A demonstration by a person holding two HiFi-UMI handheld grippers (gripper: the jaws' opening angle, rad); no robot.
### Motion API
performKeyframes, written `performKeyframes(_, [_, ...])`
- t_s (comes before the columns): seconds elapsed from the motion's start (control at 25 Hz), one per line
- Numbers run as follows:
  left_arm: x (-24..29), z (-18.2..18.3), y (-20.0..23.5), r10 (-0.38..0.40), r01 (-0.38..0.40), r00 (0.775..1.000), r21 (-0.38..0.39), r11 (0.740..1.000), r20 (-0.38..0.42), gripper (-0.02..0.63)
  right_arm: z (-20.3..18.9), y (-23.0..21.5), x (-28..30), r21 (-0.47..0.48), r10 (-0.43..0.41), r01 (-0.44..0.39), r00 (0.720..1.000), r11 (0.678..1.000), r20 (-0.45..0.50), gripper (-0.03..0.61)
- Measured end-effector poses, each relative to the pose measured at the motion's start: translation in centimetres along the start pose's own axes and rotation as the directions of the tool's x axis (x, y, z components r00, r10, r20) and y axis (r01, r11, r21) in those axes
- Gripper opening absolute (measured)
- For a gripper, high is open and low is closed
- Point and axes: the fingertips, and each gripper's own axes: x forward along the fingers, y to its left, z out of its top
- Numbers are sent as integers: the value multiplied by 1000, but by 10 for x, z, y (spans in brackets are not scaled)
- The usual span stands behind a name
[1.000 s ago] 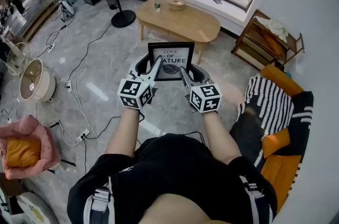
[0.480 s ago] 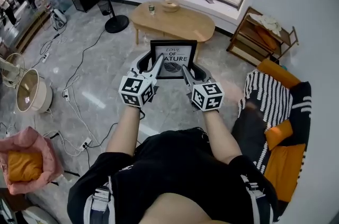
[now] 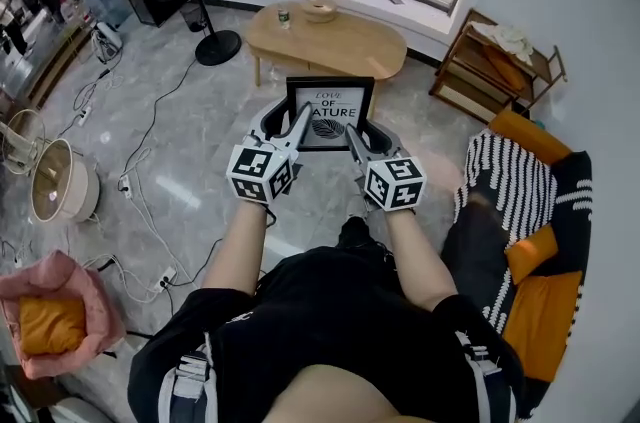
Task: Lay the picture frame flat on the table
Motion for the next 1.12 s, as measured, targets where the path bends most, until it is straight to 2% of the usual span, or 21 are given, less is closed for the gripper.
performKeyframes(0.28, [93,-14,22,0,0,1000,1,1000,-20,153,8,-79,56,21,-1,1,1000,1000,-3,147])
performKeyframes(0.84, [370,-18,59,11,-10,996,10,1000,-91,153,72,-313,191,54,28,-26,999,998,-41,147])
performKeyframes(1.12, [462,-28,64,24,-24,995,1,1000,-99,153,86,-397,231,58,37,-34,998,998,-59,147])
